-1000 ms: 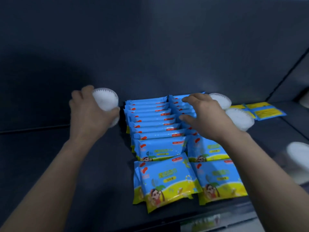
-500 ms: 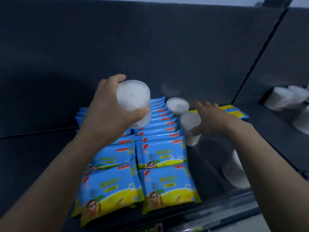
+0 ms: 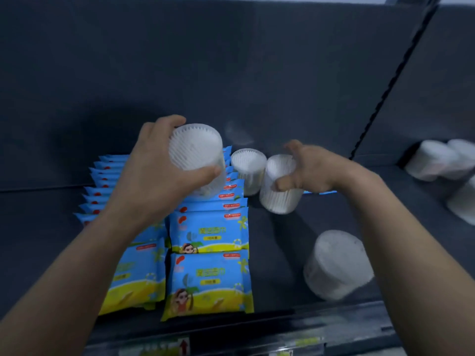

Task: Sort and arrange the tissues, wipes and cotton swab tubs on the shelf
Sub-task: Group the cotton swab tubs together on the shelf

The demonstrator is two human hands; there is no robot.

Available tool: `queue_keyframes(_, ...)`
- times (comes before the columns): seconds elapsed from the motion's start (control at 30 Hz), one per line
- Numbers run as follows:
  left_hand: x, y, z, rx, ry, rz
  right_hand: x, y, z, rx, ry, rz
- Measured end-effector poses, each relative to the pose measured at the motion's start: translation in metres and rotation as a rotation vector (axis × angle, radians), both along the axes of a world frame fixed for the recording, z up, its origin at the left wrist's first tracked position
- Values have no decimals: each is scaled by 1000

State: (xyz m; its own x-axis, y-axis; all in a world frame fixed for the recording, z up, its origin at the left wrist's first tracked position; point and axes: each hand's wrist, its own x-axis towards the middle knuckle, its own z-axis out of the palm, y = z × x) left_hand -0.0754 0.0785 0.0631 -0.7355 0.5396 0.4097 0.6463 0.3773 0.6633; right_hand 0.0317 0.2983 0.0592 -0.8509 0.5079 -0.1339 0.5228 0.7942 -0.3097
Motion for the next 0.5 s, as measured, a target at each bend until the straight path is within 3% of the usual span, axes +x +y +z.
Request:
queue_keyframes(0.23,19,37,9,88,-81,-216,64,-2,30,-62,300,-249)
queue_keyframes(0.5,77,101,16,50,-101,-464,160,13,36,0,373,-433)
